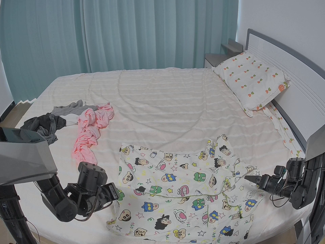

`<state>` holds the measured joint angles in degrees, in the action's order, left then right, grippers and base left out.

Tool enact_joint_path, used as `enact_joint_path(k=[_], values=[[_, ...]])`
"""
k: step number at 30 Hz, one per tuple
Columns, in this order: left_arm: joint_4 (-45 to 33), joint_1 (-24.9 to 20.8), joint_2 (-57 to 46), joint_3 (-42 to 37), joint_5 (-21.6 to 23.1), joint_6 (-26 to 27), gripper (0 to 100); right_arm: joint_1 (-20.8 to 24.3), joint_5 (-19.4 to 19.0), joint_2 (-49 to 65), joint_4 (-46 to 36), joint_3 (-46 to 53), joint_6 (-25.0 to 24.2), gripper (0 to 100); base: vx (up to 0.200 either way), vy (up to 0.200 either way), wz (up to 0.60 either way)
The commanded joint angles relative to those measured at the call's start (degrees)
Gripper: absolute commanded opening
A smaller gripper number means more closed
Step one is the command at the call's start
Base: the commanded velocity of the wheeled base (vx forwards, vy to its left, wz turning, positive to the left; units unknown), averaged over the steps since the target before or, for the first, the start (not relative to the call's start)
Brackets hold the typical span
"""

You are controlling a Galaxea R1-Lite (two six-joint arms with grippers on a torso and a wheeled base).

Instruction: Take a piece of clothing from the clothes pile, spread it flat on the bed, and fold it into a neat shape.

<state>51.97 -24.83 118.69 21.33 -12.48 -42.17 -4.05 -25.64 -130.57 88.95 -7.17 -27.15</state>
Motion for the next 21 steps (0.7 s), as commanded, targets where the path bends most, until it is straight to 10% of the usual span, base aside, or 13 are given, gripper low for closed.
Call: enact_joint_path(k=[1,18,19,21], values=[[2.7,3.3,2.9,-0.9,0.4,1.6,0,-0.1,-0.1,0.1,0.7,0.1,0.0,100,0.000,0.000,0.00],[20.7,8.7,14.6,-0.1,8.9,8.5,0,-0.2,-0.2,-0.1,0.7,0.1,0.0,100,0.000,0.000,0.00],[21.0,9.1,14.8,0.3,9.0,8.4,100,-0.2,-0.2,-0.1,0.7,0.1,0.0,100,0.000,0.000,0.00],[21.0,9.7,15.3,0.6,9.0,8.4,100,-0.2,-0.2,-0.1,0.7,0.1,0.0,100,0.000,0.000,0.00]])
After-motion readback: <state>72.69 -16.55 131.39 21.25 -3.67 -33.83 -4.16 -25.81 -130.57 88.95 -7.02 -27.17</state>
